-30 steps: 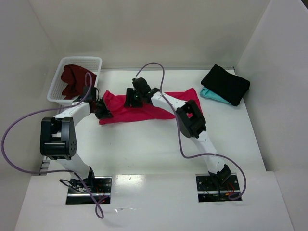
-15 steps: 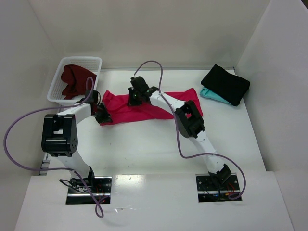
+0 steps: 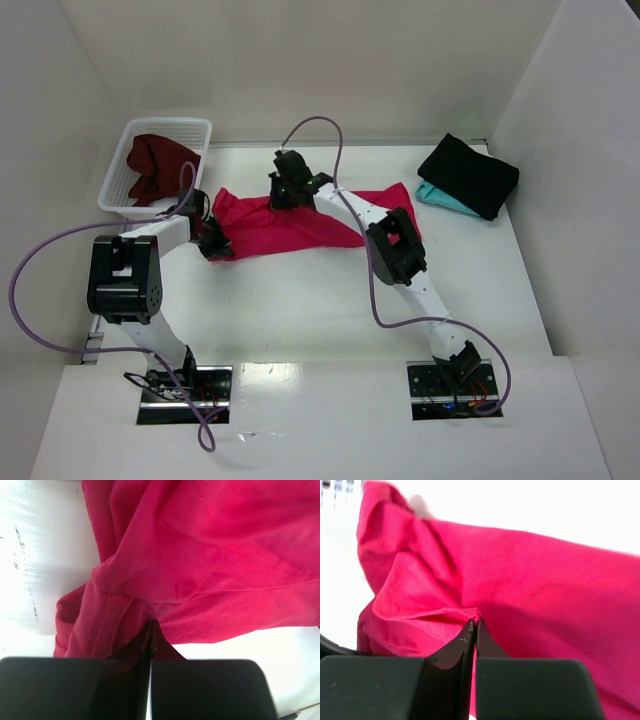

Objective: Fold and stack the t-shirts

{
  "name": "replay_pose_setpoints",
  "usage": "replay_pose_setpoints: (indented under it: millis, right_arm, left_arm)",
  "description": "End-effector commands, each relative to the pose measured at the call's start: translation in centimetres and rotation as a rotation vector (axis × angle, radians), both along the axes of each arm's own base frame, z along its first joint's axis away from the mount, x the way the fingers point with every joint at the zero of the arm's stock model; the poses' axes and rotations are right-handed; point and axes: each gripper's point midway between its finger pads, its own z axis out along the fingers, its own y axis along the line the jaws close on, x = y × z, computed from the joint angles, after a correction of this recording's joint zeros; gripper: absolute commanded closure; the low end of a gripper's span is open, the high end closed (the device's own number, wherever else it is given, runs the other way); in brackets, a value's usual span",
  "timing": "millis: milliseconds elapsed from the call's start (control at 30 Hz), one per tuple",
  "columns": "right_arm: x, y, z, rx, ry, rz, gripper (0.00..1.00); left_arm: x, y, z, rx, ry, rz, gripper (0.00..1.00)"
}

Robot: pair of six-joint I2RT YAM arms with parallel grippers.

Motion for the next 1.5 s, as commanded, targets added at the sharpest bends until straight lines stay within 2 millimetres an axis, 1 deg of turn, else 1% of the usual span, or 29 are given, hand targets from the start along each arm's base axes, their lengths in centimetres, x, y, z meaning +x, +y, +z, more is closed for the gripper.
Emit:
replay_pose_setpoints:
  millis: [0,33,67,100,133,300,367,467,533,567,600,633,667,733,767,800,867,900,933,1000,1033,1100,1133,1200,1233,1267,1300,1400,1467]
  right_arm:
    - [3.2,-1.7,1.3,0.005,-0.053,-0.068,1.0]
    - [3.9,-2.5,1.7,0.007,-0.056,-0.083,1.0]
    - [4.8,-3.3,1.5,0.007,-0.055,-0.113,1.0]
    - [4.7,-3.5,1.3,0.0,-0.045,-0.113,1.0]
    - [5.2,-4.2,1.3,-0.001,-0.045,-0.127,0.97]
    - [6.4,-6.0,1.1,-0.013,-0.042,-0.165,0.93]
    - [6.3,-6.1,0.7,-0.018,-0.035,-0.165,0.85]
    - [6.2,-6.0,0.8,-0.014,-0.031,-0.158,0.54]
    - [5.9,-6.0,1.0,-0.009,-0.028,-0.151,0.48]
    - [5.9,-6.0,2.1,-0.004,-0.05,-0.144,0.41]
    - [5.9,-6.1,3.1,0.0,-0.067,-0.138,0.4]
    - [5.9,-6.1,3.9,0.009,-0.079,-0.138,0.4]
    - [5.8,-6.1,5.8,0.026,-0.101,-0.139,0.4]
    - [5.4,-5.9,7.6,0.055,-0.127,-0.113,0.46]
    - [5.1,-5.6,8.5,0.081,-0.136,-0.093,0.51]
    - [4.1,-4.7,10.4,0.137,-0.142,-0.033,0.64]
    - [3.3,-3.6,11.0,0.18,-0.139,0.01,0.78]
    - [2.4,-2.6,10.3,0.171,-0.121,0.029,0.84]
    - [2.1,-1.9,10.2,0.166,-0.131,0.049,0.93]
    - [0.3,-0.5,8.0,0.127,-0.084,0.089,0.96]
    - [-0.2,0.2,6.4,0.117,-0.055,0.107,0.97]
    - [-1.4,1.2,4.5,0.104,-0.016,0.139,0.97]
    - [-2.4,2.1,3.0,0.09,0.005,0.158,0.99]
    - [-2.7,2.6,1.8,0.081,0.018,0.167,0.99]
    - [-3.4,3.1,1.1,0.074,0.027,0.18,0.99]
    - [-3.5,3.1,-0.1,0.062,0.043,0.18,0.99]
    - [-3.9,3.7,-0.2,0.068,0.049,0.183,0.99]
    - [-4.4,4.3,-1.1,0.066,0.062,0.199,0.99]
    - [-3.8,4.5,-0.9,0.069,0.046,0.192,0.97]
  left_arm:
    - [-0.4,0.3,-0.9,0.01,0.029,0.013,1.0]
    - [-0.4,0.3,-0.9,0.01,0.029,0.013,1.0]
    - [-0.4,0.3,-0.9,0.01,0.029,0.013,1.0]
    - [-0.4,0.3,-0.9,0.01,0.029,0.013,1.0]
    - [-0.4,0.3,-0.9,0.01,0.029,0.013,1.0]
    - [-0.5,0.3,-1.2,0.01,0.038,0.013,1.0]
    - [-0.5,0.3,-1.2,0.01,0.038,0.013,1.0]
    - [-0.5,0.3,-1.2,0.01,0.038,0.013,1.0]
    - [-0.5,0.3,-1.2,0.014,0.036,0.005,1.0]
    - [-0.5,0.3,-1.2,0.014,0.036,0.005,1.0]
    - [-0.5,0.3,-1.2,0.014,0.036,0.005,1.0]
    - [-0.6,0.2,-1.2,0.005,0.036,0.001,1.0]
    - [-0.6,0.2,-1.2,0.005,0.036,0.001,1.0]
    - [-0.6,0.2,-1.2,0.005,0.036,0.001,1.0]
    - [-0.6,0.2,-1.2,0.005,0.036,0.001,1.0]
    - [-0.4,0.2,-1.1,0.006,0.027,0.001,1.0]
    - [-0.3,0.2,-1.1,0.006,0.027,0.001,1.0]
    - [-0.3,0.2,-1.1,0.006,0.027,0.001,1.0]
    - [-0.3,0.2,-1.1,0.006,0.027,0.001,1.0]
    - [-0.3,0.2,-1.1,0.006,0.027,0.001,1.0]
    - [-0.3,0.2,-1.1,0.006,0.027,0.001,1.0]
    - [-0.3,0.2,-1.1,0.006,0.027,0.001,1.0]
    - [-0.3,0.2,-1.1,0.006,0.027,0.001,1.0]
    - [-0.3,0.2,-1.1,0.006,0.027,0.001,1.0]
    - [-0.3,0.2,-1.1,0.006,0.027,0.001,1.0]
    - [-0.3,0.2,-1.1,0.006,0.027,0.001,1.0]
    - [-0.3,0.2,-1.1,0.006,0.027,0.001,1.0]
    - [-0.3,0.2,-1.1,0.006,0.027,0.001,1.0]
    - [-0.3,0.2,-1.1,0.006,0.027,0.001,1.0]
